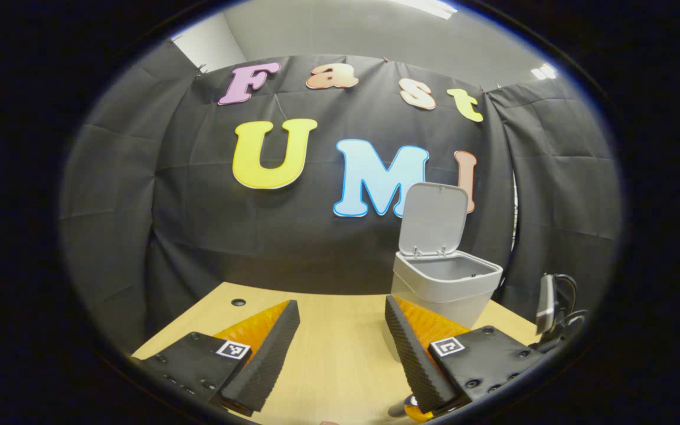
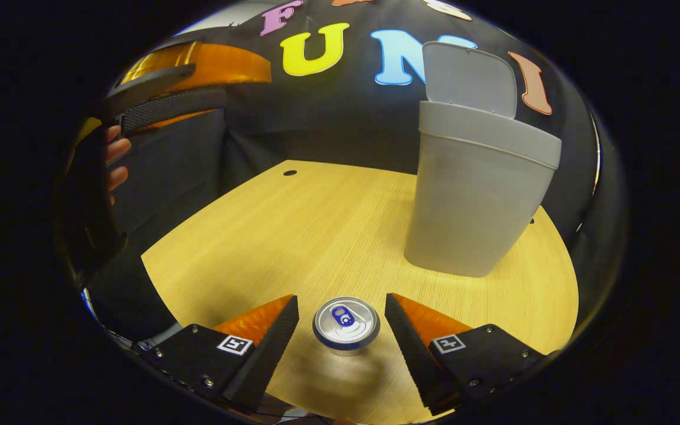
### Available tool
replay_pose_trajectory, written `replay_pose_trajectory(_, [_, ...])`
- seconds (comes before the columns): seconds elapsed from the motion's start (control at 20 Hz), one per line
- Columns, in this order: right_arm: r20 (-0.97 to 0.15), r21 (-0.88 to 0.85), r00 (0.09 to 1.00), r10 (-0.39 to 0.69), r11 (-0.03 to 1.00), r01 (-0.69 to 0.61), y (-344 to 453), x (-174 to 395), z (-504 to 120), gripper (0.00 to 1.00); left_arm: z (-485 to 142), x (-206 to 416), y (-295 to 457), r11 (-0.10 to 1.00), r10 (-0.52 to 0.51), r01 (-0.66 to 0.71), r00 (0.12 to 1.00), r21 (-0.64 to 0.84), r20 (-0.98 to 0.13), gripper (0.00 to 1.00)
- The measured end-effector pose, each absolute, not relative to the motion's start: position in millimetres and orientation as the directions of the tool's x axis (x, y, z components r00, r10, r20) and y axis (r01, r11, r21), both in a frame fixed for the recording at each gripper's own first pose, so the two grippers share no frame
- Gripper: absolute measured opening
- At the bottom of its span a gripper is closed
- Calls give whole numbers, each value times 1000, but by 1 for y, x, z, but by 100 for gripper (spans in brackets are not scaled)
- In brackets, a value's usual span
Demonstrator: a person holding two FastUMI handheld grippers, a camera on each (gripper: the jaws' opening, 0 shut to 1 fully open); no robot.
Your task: Press the lid of the desktop garbage bin to open it, pick up the crumpled paper on the desktop and throw it into the bin, then pick up the pop can on the desktop and drop it into the bin, and finally close the garbage bin lid.
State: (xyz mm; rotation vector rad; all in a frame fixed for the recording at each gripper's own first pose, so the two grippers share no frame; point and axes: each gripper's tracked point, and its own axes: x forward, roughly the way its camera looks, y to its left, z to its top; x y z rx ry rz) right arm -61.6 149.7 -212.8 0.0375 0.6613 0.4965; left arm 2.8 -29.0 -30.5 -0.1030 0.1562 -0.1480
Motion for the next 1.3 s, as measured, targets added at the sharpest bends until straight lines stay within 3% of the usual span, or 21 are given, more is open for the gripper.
replay_pose_trajectory(0.45, [-659, 207, 616, 431, 892, -403, 148, -63, -247, 95, -39, -2, -23, 984, -149, 129, 974, -123, -169, 95])
replay_pose_trajectory(0.55, [-664, 213, 612, 430, 893, -396, 147, -64, -247, 86, -40, -2, -23, 983, -152, 131, 974, -126, -168, 95])
replay_pose_trajectory(0.75, [-675, 189, 619, 401, 905, -381, 136, -66, -244, 80, -39, -1, -26, 981, -160, 138, 973, -137, -168, 95])
replay_pose_trajectory(0.8, [-669, 197, 625, 404, 906, -375, 134, -66, -239, 84, -39, -1, -27, 981, -162, 140, 973, -137, -167, 95])
replay_pose_trajectory(1.15, [-578, 230, 705, 410, 911, -342, 113, -62, -179, 84, -38, 2, -33, 977, -179, 156, 971, -145, -159, 95])
replay_pose_trajectory(1.2, [-556, 233, 724, 410, 912, -337, 109, -59, -165, 80, -37, 3, -35, 976, -181, 159, 971, -147, -156, 96])
replay_pose_trajectory(1.3, [-503, 237, 766, 400, 916, -323, 99, -50, -136, 83, -34, 5, -38, 974, -191, 169, 971, -150, -147, 96])
